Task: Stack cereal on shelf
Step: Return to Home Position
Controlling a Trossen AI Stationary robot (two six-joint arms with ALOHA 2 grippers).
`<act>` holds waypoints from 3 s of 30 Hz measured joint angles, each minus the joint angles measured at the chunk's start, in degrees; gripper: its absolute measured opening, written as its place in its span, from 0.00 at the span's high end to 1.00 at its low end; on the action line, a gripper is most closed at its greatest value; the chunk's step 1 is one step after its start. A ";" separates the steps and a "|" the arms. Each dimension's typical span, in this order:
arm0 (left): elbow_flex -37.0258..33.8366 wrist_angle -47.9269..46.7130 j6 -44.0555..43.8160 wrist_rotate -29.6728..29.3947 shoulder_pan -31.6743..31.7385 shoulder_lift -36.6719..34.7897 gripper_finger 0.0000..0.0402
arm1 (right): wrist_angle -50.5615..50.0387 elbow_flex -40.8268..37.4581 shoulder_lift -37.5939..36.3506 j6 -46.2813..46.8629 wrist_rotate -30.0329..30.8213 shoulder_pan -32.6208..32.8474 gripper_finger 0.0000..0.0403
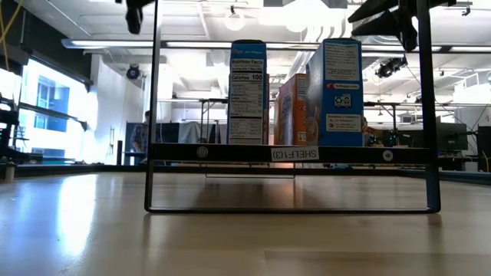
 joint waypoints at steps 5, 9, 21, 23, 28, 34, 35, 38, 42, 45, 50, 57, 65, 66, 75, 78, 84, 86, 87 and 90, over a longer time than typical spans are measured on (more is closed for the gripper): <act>0.00 -1.06 1.68 0.04 0.38 -3.70 1.00 | 1.08 0.00 0.22 -1.56 0.15 0.00 0.96; 0.00 -2.38 2.75 -0.03 0.38 -6.04 1.00 | 3.32 0.00 0.18 -2.40 -1.12 0.00 0.98; -15.70 2.71 -2.45 -0.77 0.27 -22.08 1.00 | 5.28 0.00 0.20 -9.33 -3.63 0.00 1.00; -17.98 2.46 -2.81 -0.73 0.25 -24.85 1.00 | 5.28 0.00 0.18 -8.59 -3.63 0.00 1.00; -22.25 2.63 -2.86 -0.57 0.25 -31.84 1.00 | 5.28 0.00 0.20 -4.86 -3.67 0.00 1.00; -25.33 0.88 -1.92 0.30 0.22 -39.07 1.00 | 5.51 0.00 0.19 -3.47 -3.92 0.00 1.00; -25.91 0.72 -1.92 0.30 0.22 -40.08 1.00 | 5.50 0.00 0.18 -2.97 -3.93 0.00 1.00; -26.90 0.26 -2.94 0.26 0.22 -41.98 1.00 | 5.51 0.00 0.18 -0.97 -3.96 0.00 1.00; -27.08 -0.84 -3.12 0.30 0.22 -41.77 1.00 | 5.52 0.00 0.18 -0.49 -4.02 0.00 1.00; -27.30 -2.15 -2.96 -0.37 0.22 -41.93 1.00 | 5.48 0.00 0.18 -0.49 -4.02 0.00 1.00; -33.18 6.51 -4.76 -0.28 0.22 -41.90 1.00 | 5.48 0.00 0.18 -0.48 -4.02 0.00 1.00; -35.30 7.89 -2.98 0.47 0.25 -41.91 1.00 | 5.47 0.00 0.18 0.79 -6.60 0.00 1.00; -35.30 8.03 -1.89 6.70 0.25 -41.92 1.00 | 5.26 0.00 0.18 2.51 -12.02 0.00 1.00; -35.30 7.77 -2.34 6.91 0.25 -41.92 1.00 | 5.26 0.00 0.18 2.29 -13.02 0.00 1.00; -35.30 5.56 -3.34 6.83 0.25 -41.80 1.00 | 4.53 -3.46 -6.64 -5.25 -20.09 0.66 1.00; -35.30 5.60 -3.33 6.82 0.25 -41.77 1.00 | 7.88 -9.82 -12.44 -6.45 -20.31 1.89 1.00; -35.30 5.61 -3.33 6.72 0.25 -41.77 1.00 | 19.35 -24.23 -25.24 -10.98 -21.71 2.13 1.00; -35.30 5.58 -3.33 6.69 0.25 -41.75 1.00 | 19.14 -27.49 -29.95 -11.50 -23.14 0.80 1.00; -35.30 5.58 -3.33 6.69 0.25 -41.75 1.00 | 19.04 -29.00 -32.29 -11.52 -24.24 0.01 1.00; -35.30 5.58 -3.33 6.68 0.25 -41.75 1.00 | 18.96 -32.81 -39.18 -11.53 -28.50 -1.81 1.00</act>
